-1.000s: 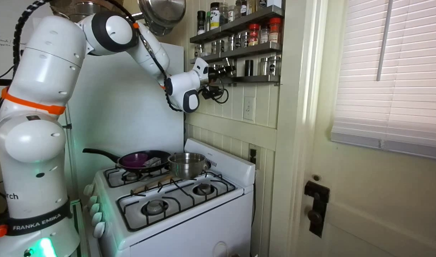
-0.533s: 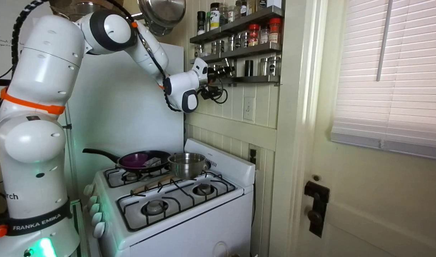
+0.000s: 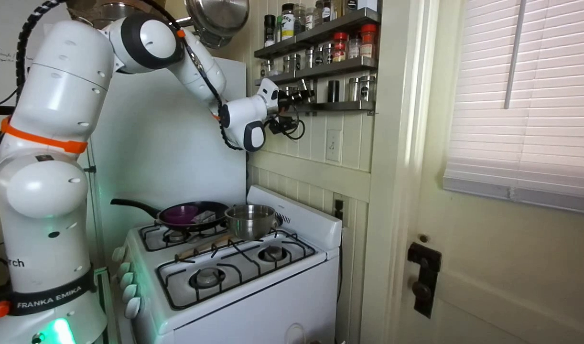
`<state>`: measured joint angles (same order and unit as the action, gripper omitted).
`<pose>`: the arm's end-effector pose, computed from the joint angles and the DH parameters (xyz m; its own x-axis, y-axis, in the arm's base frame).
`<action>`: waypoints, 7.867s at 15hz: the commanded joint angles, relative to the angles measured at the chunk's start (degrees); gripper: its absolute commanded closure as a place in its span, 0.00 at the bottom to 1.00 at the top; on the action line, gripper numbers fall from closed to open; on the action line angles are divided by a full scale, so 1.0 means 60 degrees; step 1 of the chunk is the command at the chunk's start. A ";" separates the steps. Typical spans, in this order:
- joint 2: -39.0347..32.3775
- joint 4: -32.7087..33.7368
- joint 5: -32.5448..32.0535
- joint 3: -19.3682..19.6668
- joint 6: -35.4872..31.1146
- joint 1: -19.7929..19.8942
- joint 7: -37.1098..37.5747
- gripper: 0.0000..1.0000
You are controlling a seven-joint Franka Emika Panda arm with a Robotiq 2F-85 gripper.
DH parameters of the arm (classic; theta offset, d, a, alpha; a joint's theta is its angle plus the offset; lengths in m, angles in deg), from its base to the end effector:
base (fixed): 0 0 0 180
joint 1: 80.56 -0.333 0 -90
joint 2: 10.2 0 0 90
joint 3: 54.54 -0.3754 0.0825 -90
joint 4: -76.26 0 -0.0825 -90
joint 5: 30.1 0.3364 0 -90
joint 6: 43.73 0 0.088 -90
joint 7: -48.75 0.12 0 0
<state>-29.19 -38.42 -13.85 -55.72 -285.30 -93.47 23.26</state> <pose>0.5766 0.0996 0.6046 -0.2695 0.2281 0.9356 -0.0788 -0.9735 0.2147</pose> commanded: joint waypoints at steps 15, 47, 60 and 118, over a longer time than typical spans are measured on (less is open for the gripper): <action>0.1076 -0.1196 0.1464 0.1094 -0.0068 -0.1442 -0.1137 0.77; 0.0331 -0.1806 0.3599 0.6675 -0.0008 -0.7183 -0.1449 0.77; -0.0539 -0.3343 0.5669 0.7956 -0.0197 -0.9212 -0.1527 0.77; 0.4267 -0.7080 0.6054 0.6165 0.7888 -0.8269 0.0998 0.77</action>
<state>-3.68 -80.90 21.13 -20.16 -242.08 -142.40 31.05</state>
